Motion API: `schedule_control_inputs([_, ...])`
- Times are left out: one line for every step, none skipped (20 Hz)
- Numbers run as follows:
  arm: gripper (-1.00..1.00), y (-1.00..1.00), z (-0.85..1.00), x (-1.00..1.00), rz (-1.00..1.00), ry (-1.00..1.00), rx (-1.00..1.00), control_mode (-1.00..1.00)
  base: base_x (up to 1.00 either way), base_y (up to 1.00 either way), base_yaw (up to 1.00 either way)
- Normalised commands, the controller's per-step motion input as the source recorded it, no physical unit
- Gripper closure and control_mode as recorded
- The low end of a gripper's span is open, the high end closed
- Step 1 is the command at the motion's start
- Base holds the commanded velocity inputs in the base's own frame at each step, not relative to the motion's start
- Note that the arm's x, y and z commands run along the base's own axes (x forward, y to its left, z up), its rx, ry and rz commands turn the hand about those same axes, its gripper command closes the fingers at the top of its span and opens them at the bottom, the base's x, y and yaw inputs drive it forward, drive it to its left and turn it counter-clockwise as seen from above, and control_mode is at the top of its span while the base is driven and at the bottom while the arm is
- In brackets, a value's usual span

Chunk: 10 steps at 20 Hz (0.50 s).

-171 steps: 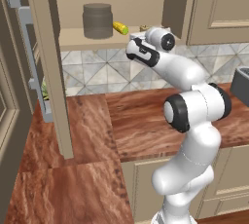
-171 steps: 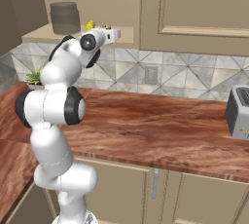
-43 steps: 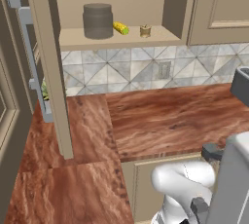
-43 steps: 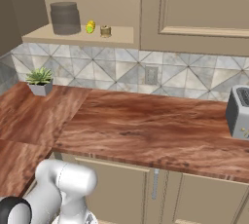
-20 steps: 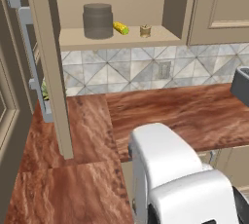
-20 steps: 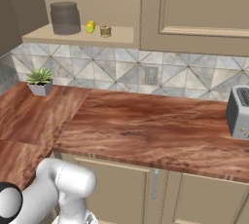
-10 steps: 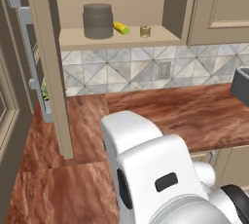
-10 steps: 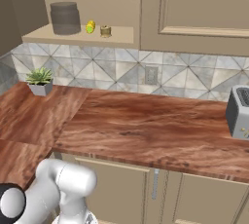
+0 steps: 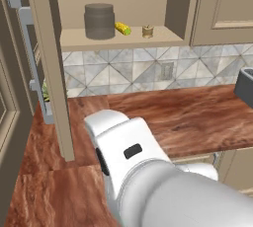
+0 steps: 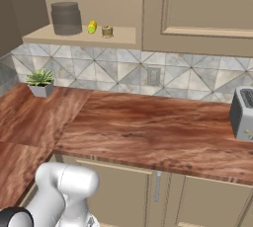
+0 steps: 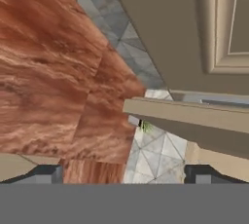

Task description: Pick the jar and candle from the dining table and place them in the open cabinet. Close the cabinet after placing the objects.

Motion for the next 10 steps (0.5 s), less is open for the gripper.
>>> schedule_control_inputs([-1.0, 0.0, -0.24, 0.62, 0.11, 0.0, -0.05, -1.0, 0.0, 0.0, 0.0])
schedule_control_inputs([-1.0, 0.0, -0.18, 0.6, 0.11, 0.0, -0.05, -1.0, 0.0, 0.0, 0.0])
schedule_control_inputs([-1.0, 0.0, -0.11, 0.55, 0.12, 0.0, -0.05, -1.0, 0.0, 0.0, 0.0])
schedule_control_inputs([-1.0, 0.0, -0.09, 0.52, 0.13, 0.0, -0.06, -1.0, 0.0, 0.0, 0.0])
schedule_control_inputs([-1.0, 0.0, -0.11, 0.44, 0.14, 0.0, -0.05, -1.0, 0.0, 0.0, 0.0])
schedule_control_inputs([-1.0, 0.11, -0.1, 0.38, 0.17, 0.0, -0.04, -1.0, 0.0, 0.0, 0.0])
schedule_control_inputs([-1.0, 0.21, -0.11, 0.3, 0.19, 0.0, -0.04, -1.0, 0.0, 0.0, 0.0])
schedule_control_inputs([-1.0, 0.31, -0.12, 0.2, 0.21, 0.0, -0.05, -1.0, 0.0, 0.0, 0.0])
schedule_control_inputs([-1.0, 0.36, -0.13, 0.04, 0.21, 0.0, -0.06, -1.0, 0.0, 0.0, 0.0])
schedule_control_inputs([-1.0, 0.47, -0.11, 0.0, 0.18, 0.0, -0.09, -1.0, 0.0, 0.0, 0.0])
